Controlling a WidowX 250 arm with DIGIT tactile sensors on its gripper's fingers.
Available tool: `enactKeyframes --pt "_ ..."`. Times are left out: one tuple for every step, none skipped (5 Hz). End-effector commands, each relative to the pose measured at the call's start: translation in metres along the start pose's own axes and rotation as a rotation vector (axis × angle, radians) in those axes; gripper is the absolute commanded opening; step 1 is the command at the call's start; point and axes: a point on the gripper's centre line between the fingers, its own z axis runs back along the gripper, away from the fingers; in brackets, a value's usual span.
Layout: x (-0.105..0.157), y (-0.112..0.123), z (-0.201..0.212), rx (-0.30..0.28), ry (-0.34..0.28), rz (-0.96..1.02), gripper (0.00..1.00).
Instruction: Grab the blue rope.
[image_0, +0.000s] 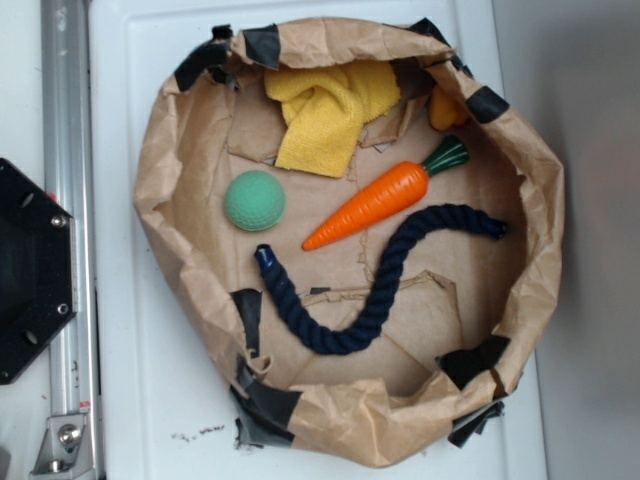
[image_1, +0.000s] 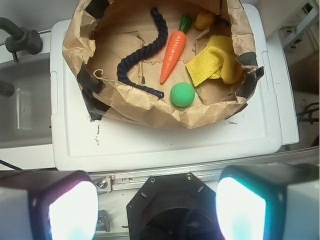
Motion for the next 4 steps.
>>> enactKeyframes --pt "0.0 0.0 0.0 0.0 0.0 0.0 1.0" --pt "0.047 0.01 -0.033 0.045 0.017 0.074 1.0" --pt "0.091 0.016 -0.067 0.071 0.062 0.115 1.0" --pt "0.111 0.024 -0.119 0.046 0.129 0.185 1.0"
